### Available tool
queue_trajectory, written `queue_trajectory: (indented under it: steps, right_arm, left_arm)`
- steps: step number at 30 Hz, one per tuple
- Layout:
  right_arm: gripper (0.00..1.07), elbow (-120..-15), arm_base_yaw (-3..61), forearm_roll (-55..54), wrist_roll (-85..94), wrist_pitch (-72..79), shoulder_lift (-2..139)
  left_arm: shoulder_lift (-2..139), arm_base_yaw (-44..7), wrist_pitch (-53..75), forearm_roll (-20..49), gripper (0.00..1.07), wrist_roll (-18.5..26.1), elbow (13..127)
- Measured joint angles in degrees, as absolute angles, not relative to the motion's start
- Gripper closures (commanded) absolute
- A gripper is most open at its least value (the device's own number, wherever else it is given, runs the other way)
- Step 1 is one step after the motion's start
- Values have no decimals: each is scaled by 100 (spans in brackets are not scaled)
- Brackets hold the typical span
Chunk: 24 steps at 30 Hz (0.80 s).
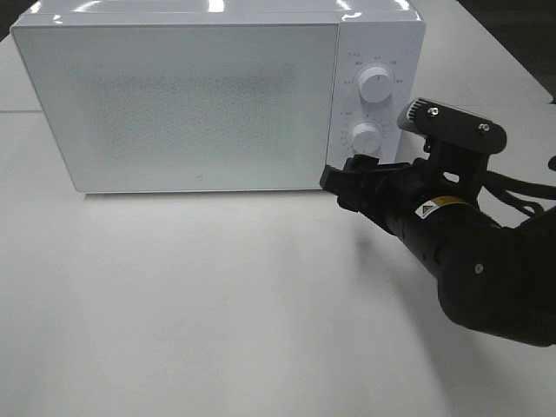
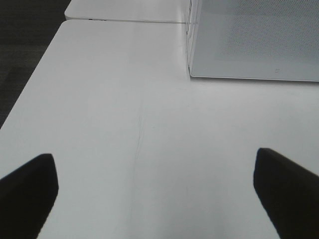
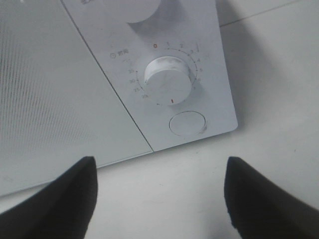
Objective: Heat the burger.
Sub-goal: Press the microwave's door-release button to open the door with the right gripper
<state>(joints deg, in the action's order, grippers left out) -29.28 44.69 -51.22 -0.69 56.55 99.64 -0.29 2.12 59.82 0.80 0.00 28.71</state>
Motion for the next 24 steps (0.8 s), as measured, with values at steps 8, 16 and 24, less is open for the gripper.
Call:
queue_trajectory:
  steps: [8,16,24]
  right_arm:
    - [65,-2928,4469,-5122,-2911,5655,9964]
    - [94,-2928,4469,-5122,-5632,5655,9964]
    - [107,-2928,4469,-5122,-6658,5483,9964]
  left_arm:
    - [-29,212,5982,80,7,0,2871]
    - [-29,212,5982,80,7,0,2871]
    - [-29,212,5982,80,7,0,2871]
